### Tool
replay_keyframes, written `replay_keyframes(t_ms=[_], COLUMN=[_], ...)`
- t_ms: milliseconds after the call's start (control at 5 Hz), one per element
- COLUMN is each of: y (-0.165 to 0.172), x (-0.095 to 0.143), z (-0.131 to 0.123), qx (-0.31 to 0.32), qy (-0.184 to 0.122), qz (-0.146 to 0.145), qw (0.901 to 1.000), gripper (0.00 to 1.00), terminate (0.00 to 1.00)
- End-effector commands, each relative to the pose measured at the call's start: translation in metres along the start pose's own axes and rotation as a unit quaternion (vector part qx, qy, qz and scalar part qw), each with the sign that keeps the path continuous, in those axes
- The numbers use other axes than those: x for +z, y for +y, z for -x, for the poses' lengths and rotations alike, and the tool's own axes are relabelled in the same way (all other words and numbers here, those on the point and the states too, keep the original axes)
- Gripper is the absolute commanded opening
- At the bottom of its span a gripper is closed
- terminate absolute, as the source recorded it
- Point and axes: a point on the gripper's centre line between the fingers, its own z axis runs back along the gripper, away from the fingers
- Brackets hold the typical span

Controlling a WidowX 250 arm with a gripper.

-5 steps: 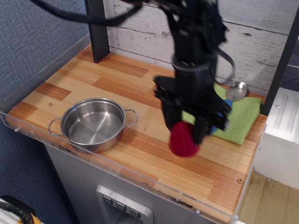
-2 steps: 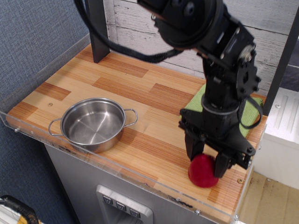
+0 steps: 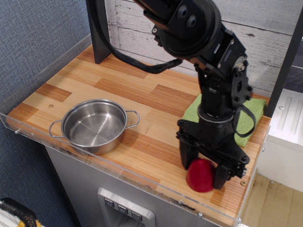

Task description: Put the potato in the front right corner of table

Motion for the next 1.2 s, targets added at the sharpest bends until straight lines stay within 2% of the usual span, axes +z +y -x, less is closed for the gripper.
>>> replay_keyframes(t_ms=[0, 200, 400, 600, 1000], y=[0.003, 0.008, 0.026, 0.038, 0.040], x=[0.075, 0.124, 0.136, 0.128, 0.124], z=[0.008, 0.024, 0.041, 0.039, 0.041], qx=[-0.009, -0.005, 0.032, 0.045, 0.066], qy=[-0.078, -0.140, -0.143, -0.120, -0.097], qz=[-0.020, -0.019, -0.018, -0.013, -0.024], qw=[0.9967, 0.9900, 0.9891, 0.9917, 0.9929], gripper=[1.00, 1.00, 1.00, 1.00, 1.00], terminate=[0.00, 0.00, 0.00, 0.00, 0.00])
